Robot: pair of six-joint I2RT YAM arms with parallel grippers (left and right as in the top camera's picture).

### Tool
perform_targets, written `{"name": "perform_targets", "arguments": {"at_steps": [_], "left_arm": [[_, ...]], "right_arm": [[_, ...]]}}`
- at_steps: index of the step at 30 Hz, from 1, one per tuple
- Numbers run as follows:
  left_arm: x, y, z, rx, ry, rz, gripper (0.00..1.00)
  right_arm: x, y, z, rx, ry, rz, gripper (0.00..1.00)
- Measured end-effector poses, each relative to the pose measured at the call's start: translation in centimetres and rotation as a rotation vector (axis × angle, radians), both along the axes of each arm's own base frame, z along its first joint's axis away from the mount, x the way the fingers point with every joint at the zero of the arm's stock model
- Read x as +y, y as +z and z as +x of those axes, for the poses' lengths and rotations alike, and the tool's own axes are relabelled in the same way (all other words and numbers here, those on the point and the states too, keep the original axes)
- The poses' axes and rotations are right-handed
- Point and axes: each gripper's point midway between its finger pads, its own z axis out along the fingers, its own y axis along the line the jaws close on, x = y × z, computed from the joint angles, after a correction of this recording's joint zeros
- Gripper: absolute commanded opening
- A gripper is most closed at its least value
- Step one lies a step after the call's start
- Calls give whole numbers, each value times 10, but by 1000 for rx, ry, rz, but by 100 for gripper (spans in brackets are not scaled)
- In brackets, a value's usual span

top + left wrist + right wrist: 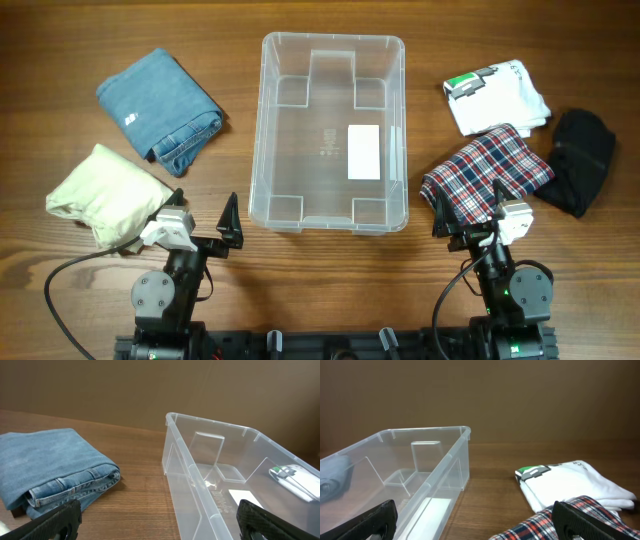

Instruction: Pack container

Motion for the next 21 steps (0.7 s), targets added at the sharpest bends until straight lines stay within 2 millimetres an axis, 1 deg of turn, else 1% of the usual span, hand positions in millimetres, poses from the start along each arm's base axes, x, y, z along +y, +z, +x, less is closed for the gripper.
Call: {"name": "perform_targets", "arguments": {"at_steps": [2,4,5,21], "left_arm": [[-1,0,0,2,-4,0,100],[-7,-3,0,12,-30,1,100],[-8,-3,0,13,-34,1,100],[-8,-3,0,14,-34,1,100]], "right_arm": [[0,-2,1,11,0,-1,100],[0,-18,4,78,0,-7,100],[0,-20,4,87,0,-10,100],[0,-20,4,87,0,-10,100]]}}
